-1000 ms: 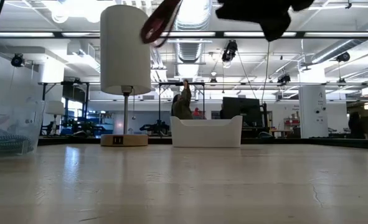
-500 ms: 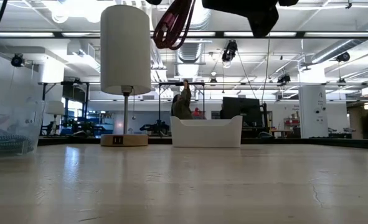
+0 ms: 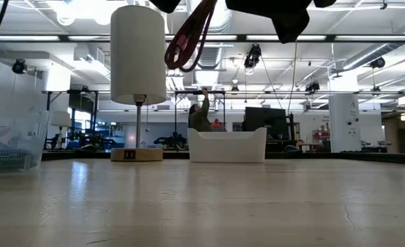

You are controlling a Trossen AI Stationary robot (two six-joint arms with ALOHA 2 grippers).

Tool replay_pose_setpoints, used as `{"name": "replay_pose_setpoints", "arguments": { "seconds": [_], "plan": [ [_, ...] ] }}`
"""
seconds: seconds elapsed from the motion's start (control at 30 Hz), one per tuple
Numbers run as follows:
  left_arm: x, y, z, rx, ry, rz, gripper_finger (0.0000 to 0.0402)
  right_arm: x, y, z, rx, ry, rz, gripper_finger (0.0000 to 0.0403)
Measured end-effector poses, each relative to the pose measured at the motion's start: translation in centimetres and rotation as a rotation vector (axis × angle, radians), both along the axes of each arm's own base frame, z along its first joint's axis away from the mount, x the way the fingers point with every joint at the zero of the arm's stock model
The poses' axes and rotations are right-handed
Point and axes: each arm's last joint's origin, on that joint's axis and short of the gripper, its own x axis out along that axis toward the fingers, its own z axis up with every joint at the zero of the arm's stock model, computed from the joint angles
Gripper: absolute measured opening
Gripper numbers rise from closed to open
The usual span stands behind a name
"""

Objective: Pick & Place USB Port
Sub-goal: Put the pink black charger cable into the grey bin

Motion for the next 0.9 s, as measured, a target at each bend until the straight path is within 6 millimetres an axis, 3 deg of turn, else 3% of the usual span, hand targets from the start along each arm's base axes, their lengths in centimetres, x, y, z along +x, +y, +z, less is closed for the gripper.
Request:
{"name": "replay_pose_setpoints", "arguments": {
  "seconds": [0.6,0.9],
  "plan": [
    [0.43,0.06,0.34,-0.011,-0.070,0.051,0.0012,0.60,-0.69,0.63,0.027,-0.055,-0.033,0.0129],
    [0.31,0.12,-0.17,-0.006,-0.057,0.052,0.0013,0.60,-0.69,0.64,0.027,-0.054,-0.033,0.0085]
  ]
}}
